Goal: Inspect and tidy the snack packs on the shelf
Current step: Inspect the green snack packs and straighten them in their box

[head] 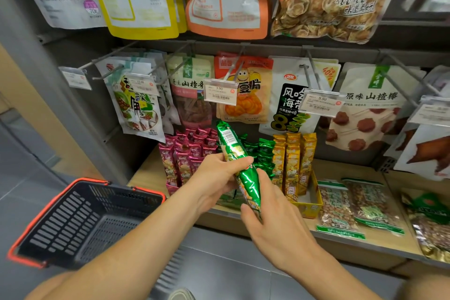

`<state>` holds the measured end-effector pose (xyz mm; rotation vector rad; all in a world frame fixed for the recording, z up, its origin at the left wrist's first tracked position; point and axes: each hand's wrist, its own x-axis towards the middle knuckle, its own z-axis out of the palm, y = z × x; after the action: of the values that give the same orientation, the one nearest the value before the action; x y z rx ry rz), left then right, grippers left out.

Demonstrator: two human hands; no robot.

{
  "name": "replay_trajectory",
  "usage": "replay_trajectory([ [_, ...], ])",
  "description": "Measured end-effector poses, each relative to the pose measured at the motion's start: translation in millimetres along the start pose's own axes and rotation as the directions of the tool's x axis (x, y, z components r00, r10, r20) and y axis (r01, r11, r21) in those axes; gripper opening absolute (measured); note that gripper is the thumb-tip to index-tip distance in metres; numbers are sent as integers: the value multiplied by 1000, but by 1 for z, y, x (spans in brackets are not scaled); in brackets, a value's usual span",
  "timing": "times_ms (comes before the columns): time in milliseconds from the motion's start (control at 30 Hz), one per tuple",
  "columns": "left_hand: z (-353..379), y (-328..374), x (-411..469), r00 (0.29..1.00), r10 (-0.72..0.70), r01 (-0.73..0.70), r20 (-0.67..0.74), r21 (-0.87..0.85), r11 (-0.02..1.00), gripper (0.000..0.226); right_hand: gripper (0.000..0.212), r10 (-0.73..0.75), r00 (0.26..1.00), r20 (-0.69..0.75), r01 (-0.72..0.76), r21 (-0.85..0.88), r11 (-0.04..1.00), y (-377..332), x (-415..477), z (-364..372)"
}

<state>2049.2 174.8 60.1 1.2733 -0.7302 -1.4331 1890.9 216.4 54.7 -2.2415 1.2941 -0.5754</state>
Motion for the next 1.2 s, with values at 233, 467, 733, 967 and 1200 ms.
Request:
replay_trajectory([
  [233, 0, 4, -6, 987, 131, -158, 92, 433, 887, 18, 57, 125, 987, 101, -149, 283, 947, 12, 25, -31],
  [467, 20, -6, -22, 959, 32, -194, 282, 568, 800, 36, 21, 282, 955, 89, -230, 823, 519, 19, 35, -35],
  [733, 31, -12, -18, 978, 44, -144, 202, 513, 846, 66, 30, 379, 925, 3, -116, 954, 277, 24, 35, -44],
  [967, 24, -10, -22, 956, -21, -150, 293, 550, 822, 25, 16, 540, 839, -68, -71, 970, 232, 37, 40, -57],
  [1200, 3, 8, -26, 930, -138, -104, 341, 604, 790, 21, 12, 627, 777, -55, -33, 991, 129, 47, 43, -64],
])
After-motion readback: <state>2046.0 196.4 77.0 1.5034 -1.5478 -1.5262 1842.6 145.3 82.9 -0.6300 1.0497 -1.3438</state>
